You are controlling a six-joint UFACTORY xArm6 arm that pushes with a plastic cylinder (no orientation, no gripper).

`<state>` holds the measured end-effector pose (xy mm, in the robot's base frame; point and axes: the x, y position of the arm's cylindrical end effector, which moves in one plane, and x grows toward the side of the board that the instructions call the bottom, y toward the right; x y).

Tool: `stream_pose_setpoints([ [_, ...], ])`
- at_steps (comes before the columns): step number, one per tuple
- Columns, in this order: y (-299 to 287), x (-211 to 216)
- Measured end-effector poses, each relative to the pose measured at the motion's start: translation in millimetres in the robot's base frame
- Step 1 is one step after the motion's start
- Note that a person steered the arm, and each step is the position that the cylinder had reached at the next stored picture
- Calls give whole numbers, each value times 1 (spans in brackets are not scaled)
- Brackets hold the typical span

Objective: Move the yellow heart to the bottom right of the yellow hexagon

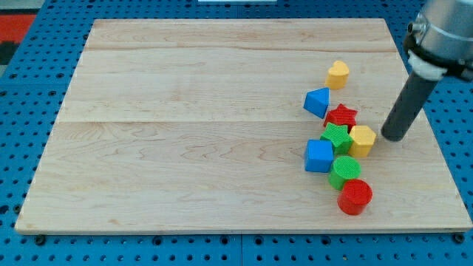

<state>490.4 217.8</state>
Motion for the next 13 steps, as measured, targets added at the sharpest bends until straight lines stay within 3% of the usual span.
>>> stream_pose_setpoints([
  [2, -7, -15],
  [3, -39, -31],
  [4, -51, -2],
  [5, -12, -36],
  [6, -28, -115],
  [7, -65, -155],
  [8, -76, -151],
  [9, -45, -178],
  [10, -78, -223],
  [11, -113, -191],
  [12, -64, -135],
  [13, -57, -141],
])
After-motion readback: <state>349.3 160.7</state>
